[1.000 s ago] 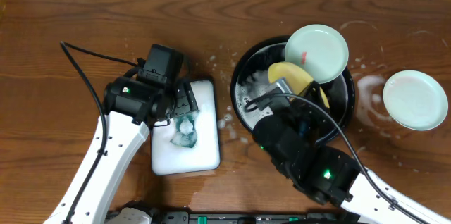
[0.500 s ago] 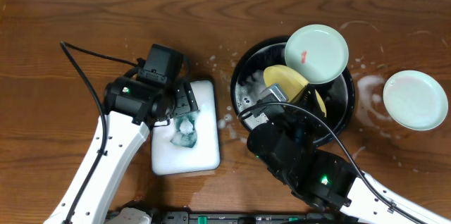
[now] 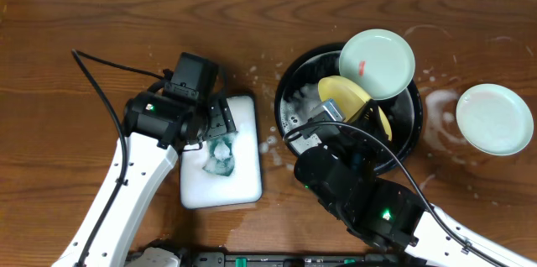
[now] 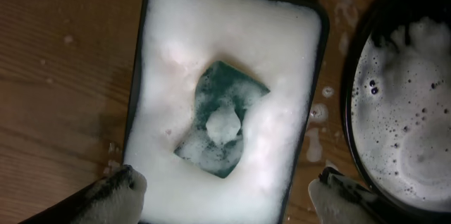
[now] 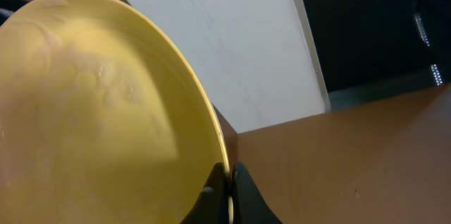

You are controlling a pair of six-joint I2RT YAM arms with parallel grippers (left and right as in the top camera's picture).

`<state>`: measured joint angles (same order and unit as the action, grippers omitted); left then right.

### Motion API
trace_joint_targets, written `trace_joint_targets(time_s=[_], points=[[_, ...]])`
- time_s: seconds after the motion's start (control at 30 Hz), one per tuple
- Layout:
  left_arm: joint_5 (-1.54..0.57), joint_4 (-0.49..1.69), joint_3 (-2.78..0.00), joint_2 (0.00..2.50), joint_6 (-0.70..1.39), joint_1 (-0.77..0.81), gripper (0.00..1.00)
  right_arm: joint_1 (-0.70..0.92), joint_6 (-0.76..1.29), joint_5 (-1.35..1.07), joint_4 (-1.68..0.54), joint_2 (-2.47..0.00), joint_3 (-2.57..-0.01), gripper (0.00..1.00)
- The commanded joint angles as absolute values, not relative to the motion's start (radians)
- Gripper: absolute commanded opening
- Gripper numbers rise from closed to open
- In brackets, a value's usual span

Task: Clean dirty plates on tray and stack at the side
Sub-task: 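Lift the yellow plate up out of the black tray with the right gripper, then carry the yellow plate right and stack it on the green plate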

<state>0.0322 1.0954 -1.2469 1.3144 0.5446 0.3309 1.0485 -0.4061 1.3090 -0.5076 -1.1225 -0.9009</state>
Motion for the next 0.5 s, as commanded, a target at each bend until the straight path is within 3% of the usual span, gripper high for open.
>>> trace_joint_targets(time_s=[0.0, 0.47], points=[[0.035, 1.098, -1.261, 1.312, 0.535, 0.327, 0.83, 1.055, -0.409, 1.346, -0.505, -1.111, -0.922, 0.01], [0.035, 1.098, -1.261, 1.312, 0.535, 0.327, 0.83, 1.047, -0.387, 1.343, -0.505, -1.147, -0.922, 0.01]])
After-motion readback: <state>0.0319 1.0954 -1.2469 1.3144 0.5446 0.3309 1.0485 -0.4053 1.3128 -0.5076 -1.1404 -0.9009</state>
